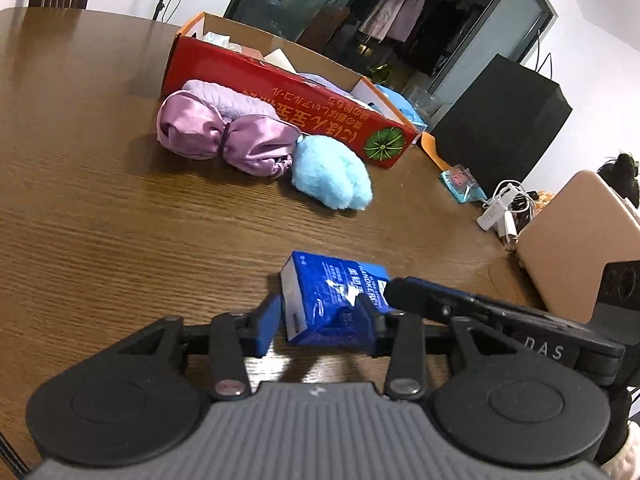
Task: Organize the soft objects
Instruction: 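Carry the blue packet into the box and open the tools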
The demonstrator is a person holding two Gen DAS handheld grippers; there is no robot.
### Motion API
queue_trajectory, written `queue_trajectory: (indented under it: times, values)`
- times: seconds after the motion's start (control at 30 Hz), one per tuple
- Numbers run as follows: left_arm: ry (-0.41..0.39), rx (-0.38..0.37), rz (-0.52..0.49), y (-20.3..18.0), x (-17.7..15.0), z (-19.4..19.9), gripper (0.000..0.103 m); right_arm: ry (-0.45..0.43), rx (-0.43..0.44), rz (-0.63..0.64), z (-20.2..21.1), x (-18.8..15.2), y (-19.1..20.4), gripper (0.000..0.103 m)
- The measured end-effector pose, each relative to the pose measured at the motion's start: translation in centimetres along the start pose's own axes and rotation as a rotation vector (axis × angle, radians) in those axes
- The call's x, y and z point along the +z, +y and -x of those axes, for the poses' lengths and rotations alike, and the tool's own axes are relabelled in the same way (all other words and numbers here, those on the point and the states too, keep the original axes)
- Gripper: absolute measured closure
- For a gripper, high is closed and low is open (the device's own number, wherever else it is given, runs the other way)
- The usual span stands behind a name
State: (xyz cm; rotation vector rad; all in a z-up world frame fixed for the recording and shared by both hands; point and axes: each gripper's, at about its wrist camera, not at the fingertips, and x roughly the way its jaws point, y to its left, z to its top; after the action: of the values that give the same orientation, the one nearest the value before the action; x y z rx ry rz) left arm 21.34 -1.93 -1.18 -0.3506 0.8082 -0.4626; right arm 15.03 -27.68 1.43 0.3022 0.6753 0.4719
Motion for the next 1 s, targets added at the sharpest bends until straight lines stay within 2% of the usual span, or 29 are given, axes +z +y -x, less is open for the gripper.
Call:
queue_trajectory:
  times: [0.07, 0.1, 0.17, 0.27, 0.37, 0.5, 0.57, 0.63, 0.7, 0.8, 0.87, 0.93, 1.0]
  values:
    - [-0.006, 0.004, 0.010, 0.1, 0.3, -0.2, 0.062, 0.001, -0.007, -0.013, -0.5, 0.2, -0.4, 0.070]
    - [-0.004, -0.007, 0.014, 0.1, 0.4, -0.5, 0.069, 0.005, -0.002, -0.031, -0.8, 0.2, -0.7, 0.070]
    - [-0.009, -0.007, 0.020, -0.2, 0.7, -0.6, 0.073, 0.018, 0.014, -0.069, -1.4, 0.1, -1.2, 0.076]
    - [-0.060, 0.000, -0.022, -1.1, 1.8, -0.2, 0.075, -0.018, 0.004, -0.055, -1.0, 1.0, -0.9, 0.082]
    - [-0.143, -0.027, -0.079, -1.8, 5.6, 0.4, 0.075, -0.097, 0.031, -0.030, -0.4, 4.7, -0.7, 0.084]
    - [-0.250, -0.021, -0.183, -2.2, 14.1, -0.4, 0.075, -0.215, 0.026, 0.081, -2.1, 12.5, 0.2, 0.084]
    - [-0.232, -0.004, -0.198, -1.3, 18.1, -2.4, 0.075, -0.229, 0.020, 0.097, -4.8, 16.6, -0.1, 0.084]
    - [-0.167, 0.025, -0.165, 0.8, 21.9, -5.4, 0.075, -0.195, 0.011, 0.077, -8.5, 20.2, -1.1, 0.084]
    - [-0.090, 0.061, -0.145, 2.9, 24.0, -8.4, 0.075, -0.141, 0.007, 0.052, -12.4, 22.6, -2.2, 0.084]
    - [-0.020, 0.151, -0.191, 4.6, 24.9, -11.4, 0.074, -0.043, 0.002, 0.029, -17.7, 24.1, -3.3, 0.084]
    - [-0.016, 0.217, -0.242, 5.3, 24.4, -12.1, 0.071, 0.029, 0.013, 0.007, -20.7, 24.1, -4.0, 0.085]
    - [-0.029, 0.256, -0.278, 5.8, 23.8, -12.2, 0.064, 0.102, 0.005, -0.010, -23.0, 23.3, -4.3, 0.086]
    - [-0.042, 0.240, -0.272, 6.1, 23.8, -11.6, 0.061, 0.165, 0.019, -0.019, -24.6, 22.4, -4.4, 0.086]
